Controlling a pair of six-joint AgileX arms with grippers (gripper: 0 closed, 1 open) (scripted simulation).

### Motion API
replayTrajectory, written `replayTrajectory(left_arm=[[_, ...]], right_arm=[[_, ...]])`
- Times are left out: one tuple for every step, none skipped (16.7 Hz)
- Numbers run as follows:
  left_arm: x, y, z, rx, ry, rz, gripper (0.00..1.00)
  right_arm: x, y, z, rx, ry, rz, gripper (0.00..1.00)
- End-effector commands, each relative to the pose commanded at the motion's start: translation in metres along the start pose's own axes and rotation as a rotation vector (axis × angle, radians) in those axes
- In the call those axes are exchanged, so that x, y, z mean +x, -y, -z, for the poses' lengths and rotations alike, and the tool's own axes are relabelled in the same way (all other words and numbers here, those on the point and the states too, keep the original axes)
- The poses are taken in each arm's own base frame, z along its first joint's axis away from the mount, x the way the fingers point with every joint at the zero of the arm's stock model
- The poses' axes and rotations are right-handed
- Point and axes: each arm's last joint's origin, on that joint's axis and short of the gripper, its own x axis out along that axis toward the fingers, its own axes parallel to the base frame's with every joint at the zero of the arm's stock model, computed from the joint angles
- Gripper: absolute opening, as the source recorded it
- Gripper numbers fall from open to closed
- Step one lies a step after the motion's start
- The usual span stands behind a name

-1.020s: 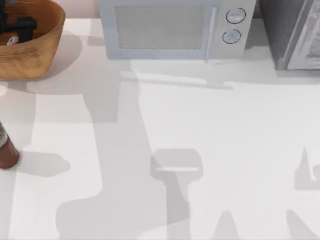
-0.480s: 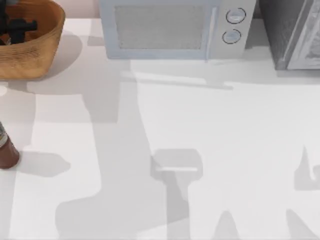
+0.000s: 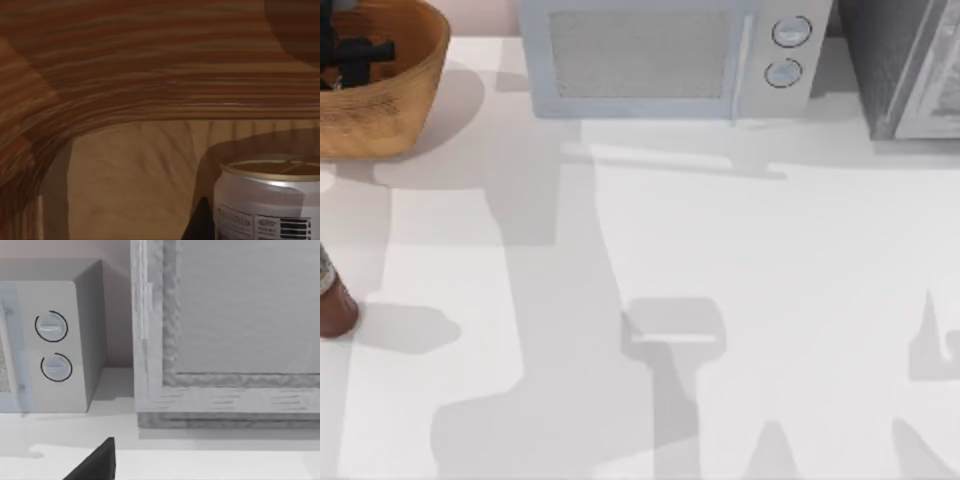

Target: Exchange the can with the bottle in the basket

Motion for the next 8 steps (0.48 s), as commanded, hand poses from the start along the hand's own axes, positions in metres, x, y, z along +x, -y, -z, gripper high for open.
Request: replayTrajectory(left_arm=[[0.0, 0.0, 0.0, 0.0, 0.0, 0.0, 0.0], [-0.002, 0.0, 0.0, -0.002, 0.001, -0.005, 0.0], [-0.007, 0.001, 0.0, -0.003, 0.004, -0.014, 0.0], [-0.013, 0.003, 0.0, -0.004, 0.011, -0.026, 0.0], [-0.023, 0.005, 0.001, -0.002, 0.021, -0.042, 0.0], [-0.034, 0.009, 0.001, 0.001, 0.035, -0.059, 0.0], [-0.048, 0.014, 0.003, 0.006, 0.054, -0.079, 0.0], [-0.065, 0.02, 0.006, 0.012, 0.079, -0.099, 0.0]], right_arm=[[0.0, 0.0, 0.0, 0.0, 0.0, 0.0, 1.0], [0.0, 0.0, 0.0, 0.0, 0.0, 0.0, 1.0], [0.0, 0.0, 0.0, 0.0, 0.0, 0.0, 1.0], [0.0, 0.0, 0.0, 0.0, 0.0, 0.0, 1.0], [0.0, 0.0, 0.0, 0.0, 0.0, 0.0, 1.0], [0.0, 0.0, 0.0, 0.0, 0.0, 0.0, 1.0], [0.0, 0.0, 0.0, 0.0, 0.0, 0.0, 1.0], [0.0, 0.0, 0.0, 0.0, 0.0, 0.0, 1.0]])
